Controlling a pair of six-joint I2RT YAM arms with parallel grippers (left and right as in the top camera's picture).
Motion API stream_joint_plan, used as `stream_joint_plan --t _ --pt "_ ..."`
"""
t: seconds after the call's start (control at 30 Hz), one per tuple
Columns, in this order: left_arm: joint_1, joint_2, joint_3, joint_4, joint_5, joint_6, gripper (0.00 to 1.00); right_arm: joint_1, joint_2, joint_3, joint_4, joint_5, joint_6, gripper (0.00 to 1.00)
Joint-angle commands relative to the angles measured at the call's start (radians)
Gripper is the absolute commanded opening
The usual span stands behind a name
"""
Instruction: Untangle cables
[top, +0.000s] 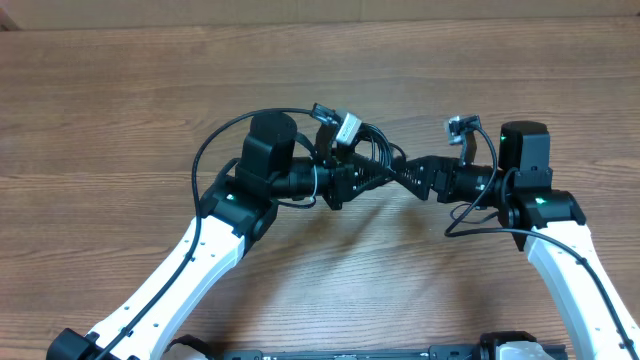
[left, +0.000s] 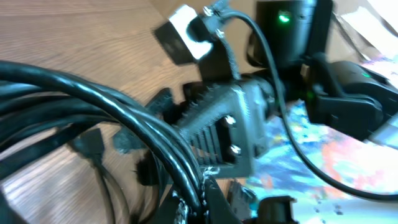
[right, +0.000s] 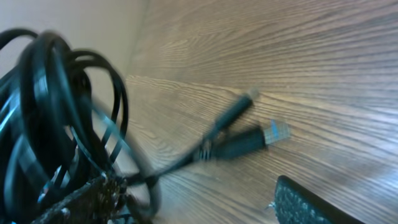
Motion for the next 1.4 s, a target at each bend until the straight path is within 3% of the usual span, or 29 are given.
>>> stream_joint_plan --t 0.0,0.13,0.17,0.23,0.27,0.3,0.33,0.53,0.7,0.9,1.1,1.13,1.2,1.27,1.3,1.37 --pt "-0.013 -0.015 0.016 0.003 0.097 0.020 0.04 0.005 0.002 0.026 0.029 -0.091 0.006 0.79" --pt "-0.013 -0.015 0.016 -0.035 0.093 0.058 0.04 0.005 0.002 0.026 0.072 -0.166 0.002 0.79" --pt "-0.012 -0.015 0.016 -0.045 0.085 0.066 0.04 0.005 0.002 0.026 0.081 -0.166 0.002 0.74" --pt "-0.012 -0.015 0.016 -0.045 0.068 0.065 0.04 0.005 0.002 0.026 0.083 -0.161 0.002 0.56" --pt "-0.012 -0.015 0.016 -0.045 0.058 0.066 0.04 0.005 0.002 0.026 0.082 -0.150 0.002 0.37" --pt "-0.008 -0.015 0.016 -0.046 0.032 0.077 0.04 0.005 0.002 0.026 0.073 -0.100 0.002 0.11" --pt "0.003 -0.015 0.016 -0.046 0.022 0.090 0.04 0.005 0.002 0.026 0.051 -0.019 0.002 0.04" --pt "0.107 -0.015 0.016 -0.153 0.011 0.141 0.04 0.005 0.002 0.026 -0.104 0.438 0.002 0.05" --pt "0.179 -0.015 0.016 -0.311 0.006 0.248 0.04 0.005 0.002 0.026 -0.109 0.468 0.002 0.05" --pt "0.323 -0.016 0.016 -0.432 -0.237 0.267 0.04 0.005 0.002 0.026 -0.114 0.548 0.002 0.05" --pt "0.431 -0.016 0.016 -0.424 -0.291 0.202 0.04 0.005 0.002 0.026 -0.106 0.547 0.003 0.13" --pt "0.429 -0.016 0.016 -0.424 -0.276 0.196 0.04 0.005 0.002 0.026 -0.104 0.543 0.003 0.24" --pt "0.404 -0.016 0.016 -0.425 -0.220 0.203 0.04 0.005 0.002 0.026 -0.097 0.512 0.003 0.59" --pt "0.380 -0.015 0.016 -0.429 -0.202 0.224 0.04 0.005 0.002 0.026 -0.089 0.465 0.003 0.79" --pt "0.371 -0.016 0.016 -0.431 -0.203 0.235 0.04 0.005 0.002 0.026 -0.084 0.431 0.002 0.86" --pt "0.348 -0.015 0.016 -0.443 -0.242 0.248 0.04 0.005 0.002 0.026 -0.084 0.401 0.003 0.88"
